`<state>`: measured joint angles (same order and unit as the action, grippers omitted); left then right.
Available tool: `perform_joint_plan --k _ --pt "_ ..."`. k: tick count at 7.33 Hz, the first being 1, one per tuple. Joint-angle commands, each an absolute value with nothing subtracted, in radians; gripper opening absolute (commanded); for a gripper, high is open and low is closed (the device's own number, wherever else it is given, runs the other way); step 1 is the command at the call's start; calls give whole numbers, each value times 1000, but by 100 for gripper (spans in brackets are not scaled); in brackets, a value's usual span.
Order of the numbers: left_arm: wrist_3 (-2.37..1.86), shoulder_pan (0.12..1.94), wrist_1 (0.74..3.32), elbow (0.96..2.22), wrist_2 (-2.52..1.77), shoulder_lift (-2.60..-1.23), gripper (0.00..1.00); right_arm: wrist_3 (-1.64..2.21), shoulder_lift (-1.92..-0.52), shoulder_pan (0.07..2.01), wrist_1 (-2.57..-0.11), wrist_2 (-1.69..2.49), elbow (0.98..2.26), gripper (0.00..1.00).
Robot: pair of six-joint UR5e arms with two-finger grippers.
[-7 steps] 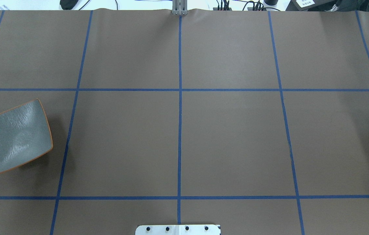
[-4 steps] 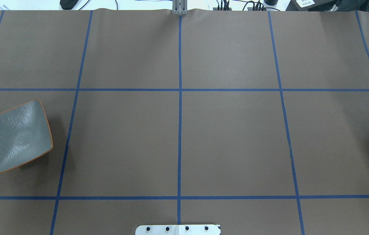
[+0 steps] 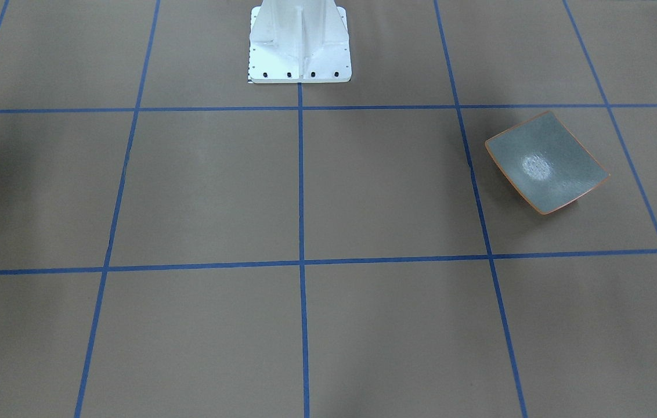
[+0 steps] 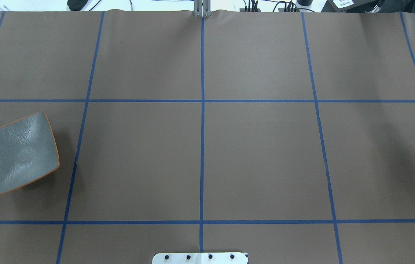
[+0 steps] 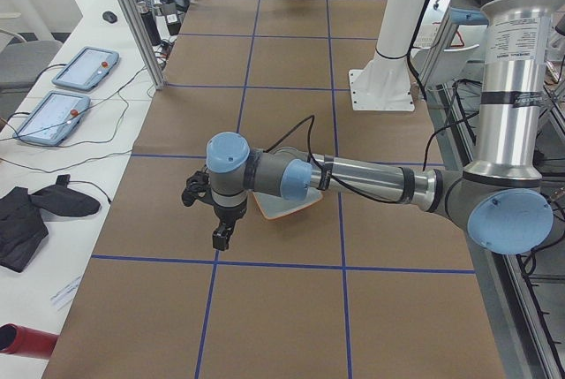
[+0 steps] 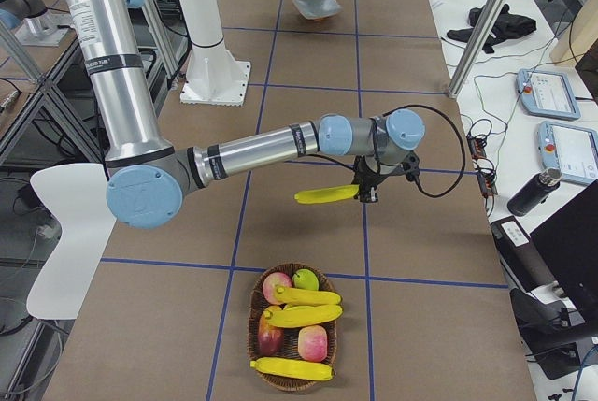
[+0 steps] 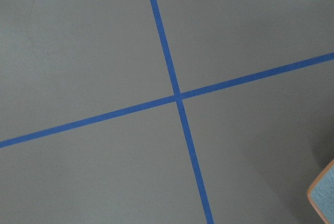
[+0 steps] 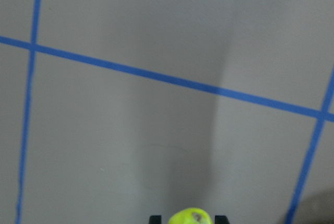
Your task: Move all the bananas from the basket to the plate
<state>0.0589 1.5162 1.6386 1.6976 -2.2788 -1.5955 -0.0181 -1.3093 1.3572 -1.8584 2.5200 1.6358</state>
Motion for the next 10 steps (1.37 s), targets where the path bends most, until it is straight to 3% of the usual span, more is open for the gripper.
perform_joint_plan --k 1,4,8,10 --pt "-263 1394 1807 1691 -2273 -1634 100 291 -1227 1246 -1725 2568 1643 0" --pt "-894 1191 2083 1683 -2269 -1756 100 801 -1178 1132 -1336 2585 1634 0" --pt "-1647 981 2282 1700 -2269 -2045 100 1107 -1121 1102 -1177 2592 1641 0" --pt "-1727 859 2281 1706 -2243 -2156 100 1146 -1112 1062 -1126 2588 1655 0"
